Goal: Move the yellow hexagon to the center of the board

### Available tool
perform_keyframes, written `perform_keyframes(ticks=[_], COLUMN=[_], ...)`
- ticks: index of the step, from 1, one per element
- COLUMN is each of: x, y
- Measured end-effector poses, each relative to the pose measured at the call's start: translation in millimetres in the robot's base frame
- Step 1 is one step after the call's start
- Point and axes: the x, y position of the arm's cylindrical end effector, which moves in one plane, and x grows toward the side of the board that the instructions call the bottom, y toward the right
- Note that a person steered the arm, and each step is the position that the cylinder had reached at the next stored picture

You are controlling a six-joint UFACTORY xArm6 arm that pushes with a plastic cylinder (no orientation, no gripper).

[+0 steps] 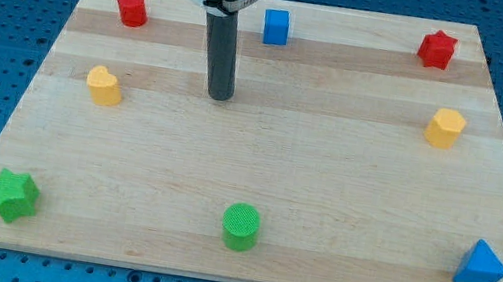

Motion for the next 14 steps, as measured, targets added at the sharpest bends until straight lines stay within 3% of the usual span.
perform_keyframes(ticks=[1, 4, 5, 6, 7, 9, 10, 11, 14], x=[0.0, -17.2, -23.9, -44.2, -46.6, -62.8, -45.8, -2.4, 11.4], y=[0.0, 184.8, 187.6, 243.2, 251.3, 355.5, 356.4, 356.4, 346.0])
